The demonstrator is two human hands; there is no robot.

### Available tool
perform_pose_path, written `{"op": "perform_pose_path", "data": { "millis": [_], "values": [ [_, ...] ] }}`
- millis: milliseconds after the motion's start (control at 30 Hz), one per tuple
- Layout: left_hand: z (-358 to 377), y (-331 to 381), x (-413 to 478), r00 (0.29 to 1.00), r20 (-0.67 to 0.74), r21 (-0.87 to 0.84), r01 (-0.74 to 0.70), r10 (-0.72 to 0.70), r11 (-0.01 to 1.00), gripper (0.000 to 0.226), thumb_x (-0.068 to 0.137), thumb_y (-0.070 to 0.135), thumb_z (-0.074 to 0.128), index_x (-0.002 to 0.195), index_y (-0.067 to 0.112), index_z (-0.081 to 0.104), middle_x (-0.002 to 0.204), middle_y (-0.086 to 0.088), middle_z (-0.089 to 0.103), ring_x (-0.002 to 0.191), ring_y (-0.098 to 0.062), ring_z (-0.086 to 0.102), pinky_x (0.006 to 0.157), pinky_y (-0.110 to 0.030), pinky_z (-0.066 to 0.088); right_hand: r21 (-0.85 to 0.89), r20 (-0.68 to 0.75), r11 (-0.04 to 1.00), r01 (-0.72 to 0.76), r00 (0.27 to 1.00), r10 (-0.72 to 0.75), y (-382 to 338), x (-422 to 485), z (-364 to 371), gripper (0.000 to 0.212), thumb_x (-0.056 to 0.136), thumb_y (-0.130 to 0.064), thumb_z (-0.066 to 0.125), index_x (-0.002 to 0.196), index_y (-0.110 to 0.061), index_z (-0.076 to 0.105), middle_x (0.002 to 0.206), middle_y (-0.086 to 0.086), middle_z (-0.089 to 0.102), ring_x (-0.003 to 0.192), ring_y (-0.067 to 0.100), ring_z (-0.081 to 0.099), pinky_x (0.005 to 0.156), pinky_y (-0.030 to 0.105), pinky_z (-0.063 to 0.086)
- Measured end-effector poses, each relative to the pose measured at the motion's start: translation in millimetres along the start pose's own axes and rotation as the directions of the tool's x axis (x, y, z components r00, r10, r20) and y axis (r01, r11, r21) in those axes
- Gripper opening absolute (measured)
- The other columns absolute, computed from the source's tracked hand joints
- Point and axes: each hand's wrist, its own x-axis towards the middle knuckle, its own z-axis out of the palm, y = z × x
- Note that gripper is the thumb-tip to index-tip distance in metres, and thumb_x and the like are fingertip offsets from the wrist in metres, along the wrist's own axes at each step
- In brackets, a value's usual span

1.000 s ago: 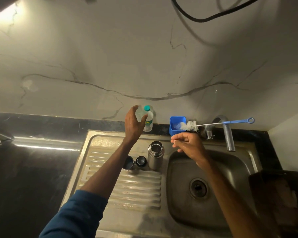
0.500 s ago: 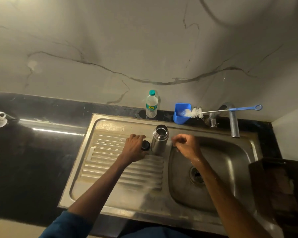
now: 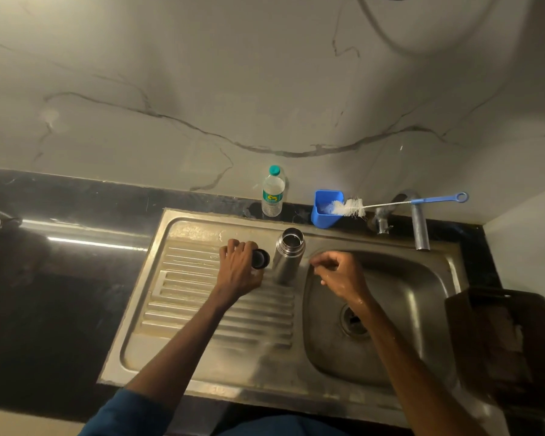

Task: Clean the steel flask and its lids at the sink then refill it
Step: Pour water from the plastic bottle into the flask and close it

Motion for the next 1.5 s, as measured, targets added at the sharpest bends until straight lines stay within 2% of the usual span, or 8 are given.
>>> {"op": "perform_pose_path", "data": {
  "millis": [333,500,667,867,1000,1167,1300,1500],
  "values": [
    [-80,18,-25,0.931,-0.318,-0.543,-0.025,-0.178,0.839,0.059,0.066,0.031,0.079,0.12,0.023,0.055,0.118,0.011,0.057,0.114,-0.016,0.048,0.095,-0.037,0.04,-0.051,-0.191,0.935,0.351,0.915,-0.354,-71,-21,-2,0.018,0.092,-0.02,0.075,0.108,-0.012,0.074,0.104,-0.004,0.076,0.092,0.006,0.071,0.072,0.015,0.058],
    [-115,56,-26,0.918,-0.385,-0.664,-0.206,-0.092,0.719,0.062,0.07,0.026,0.086,0.124,0.019,0.055,0.121,0.009,0.06,0.114,-0.012,0.056,0.091,-0.017,0.042,0.028,-0.002,0.945,0.326,0.945,-0.326,-115,-24,2,0.053,0.088,-0.044,0.078,0.133,-0.021,0.062,0.127,-0.011,0.067,0.111,0.003,0.065,0.085,0.018,0.057],
    [-123,84,-17,0.9,-0.437,-0.678,-0.332,0.005,0.656,0.06,0.075,0.02,0.09,0.125,0.016,0.056,0.122,0.003,0.064,0.114,-0.022,0.062,0.089,-0.034,0.05,0.065,0.118,0.951,0.301,0.944,-0.307,-134,-15,-11,0.05,0.087,-0.037,0.081,0.132,-0.026,0.063,0.122,-0.009,0.07,0.113,0.006,0.067,0.099,0.029,0.057],
    [-94,79,-2,0.982,-0.185,-0.66,-0.14,0.02,0.739,0.091,0.073,0.047,0.092,0.146,0.029,0.041,0.147,0.009,0.042,0.134,-0.008,0.04,0.105,-0.01,0.034,-0.231,0.095,0.894,0.384,0.923,-0.372,-128,1,-33,0.058,0.081,-0.026,0.087,0.133,-0.018,0.063,0.125,0.0,0.07,0.114,0.012,0.064,0.097,0.02,0.05],
    [-70,69,9,0.997,0.029,-0.593,-0.036,0.066,0.804,0.103,0.067,0.053,0.092,0.149,0.028,0.035,0.152,0.002,0.044,0.137,-0.015,0.041,0.113,-0.031,0.037,-0.324,0.187,0.859,0.396,0.917,-0.352,-122,8,-28,0.061,0.078,-0.021,0.089,0.133,-0.018,0.063,0.127,0.002,0.069,0.117,0.017,0.063,0.102,0.032,0.054],
    [-62,75,17,0.991,0.093,-0.625,-0.02,0.099,0.78,0.084,0.071,0.033,0.094,0.141,0.021,0.048,0.128,-0.003,0.068,0.109,-0.016,0.067,0.095,-0.034,0.057,-0.431,0.232,0.796,0.425,0.905,-0.358,-121,12,-10,0.062,0.078,-0.021,0.087,0.134,-0.02,0.061,0.125,0.004,0.068,0.113,0.02,0.063,0.101,0.041,0.056],
    [-59,74,21,0.99,0.089,-0.615,-0.034,0.112,0.788,0.072,0.074,0.029,0.093,0.136,0.017,0.058,0.122,-0.004,0.073,0.1,-0.013,0.068,0.079,-0.003,0.045,-0.507,0.246,0.75,0.425,0.905,-0.346,-120,15,-8,0.061,0.081,-0.027,0.084,0.136,-0.02,0.06,0.126,0.004,0.067,0.114,0.021,0.061,0.099,0.036,0.054],
    [-55,72,19,0.992,0.084,-0.603,-0.028,0.099,0.797,0.071,0.076,0.03,0.092,0.137,0.016,0.058,0.125,-0.003,0.072,0.098,-0.007,0.063,0.073,0.005,0.04,-0.582,0.245,0.715,0.387,0.922,-0.299,-117,13,-2,0.062,0.085,-0.035,0.082,0.139,-0.019,0.057,0.127,0.006,0.067,0.115,0.023,0.061,0.1,0.038,0.053]
  ]
}}
